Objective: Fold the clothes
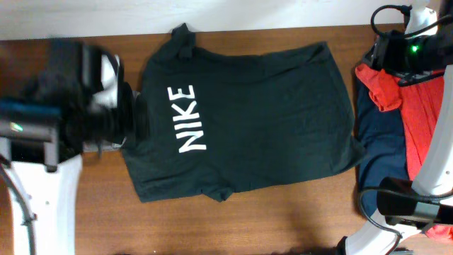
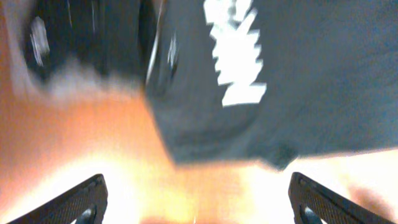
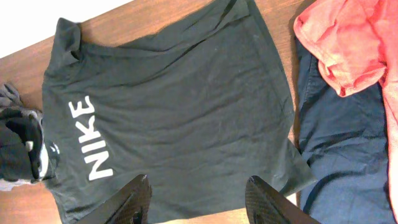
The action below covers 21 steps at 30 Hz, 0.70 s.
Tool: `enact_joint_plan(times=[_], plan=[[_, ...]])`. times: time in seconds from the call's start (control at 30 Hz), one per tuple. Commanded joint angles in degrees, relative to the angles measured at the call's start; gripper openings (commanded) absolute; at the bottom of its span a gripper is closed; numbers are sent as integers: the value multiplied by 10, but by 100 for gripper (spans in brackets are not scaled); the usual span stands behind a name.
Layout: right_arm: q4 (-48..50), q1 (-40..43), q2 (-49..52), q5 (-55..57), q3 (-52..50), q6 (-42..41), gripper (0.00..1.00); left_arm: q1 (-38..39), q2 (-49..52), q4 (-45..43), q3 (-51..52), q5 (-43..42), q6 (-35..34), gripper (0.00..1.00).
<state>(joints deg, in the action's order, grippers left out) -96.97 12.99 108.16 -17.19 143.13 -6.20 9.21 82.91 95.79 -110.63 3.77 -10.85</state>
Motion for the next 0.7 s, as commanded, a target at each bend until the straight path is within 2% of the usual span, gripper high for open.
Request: enact_joint_plan(times=[0.0,0.03,0.1,0.17,0.23,0.3,0.47,0.67], plan=[[3,3,-2,-1,2,0,54,2,-50,-53,245,-24,-109,92],[3,3,-2,-1,2,0,54,8,-63,-98,344,-83,-110,89],[3,3,-2,-1,2,0,54,19,-66,-154,450,-144,-111,78],[3,3,-2,-1,2,0,55,37,-64,-219,560,-163,-148,65],[3,3,-1,-1,2,0,55,45,-64,-271,622,-162,-166,64],[7,3,0,-1,2,0,55,45,-64,-343,686,-160,-172,74],[10,3,0,-1,2,0,55,45,-60,-489,757,-153,-196,74],[12,3,0,-1,2,0,55,45,-35,-583,761,-104,-213,63]])
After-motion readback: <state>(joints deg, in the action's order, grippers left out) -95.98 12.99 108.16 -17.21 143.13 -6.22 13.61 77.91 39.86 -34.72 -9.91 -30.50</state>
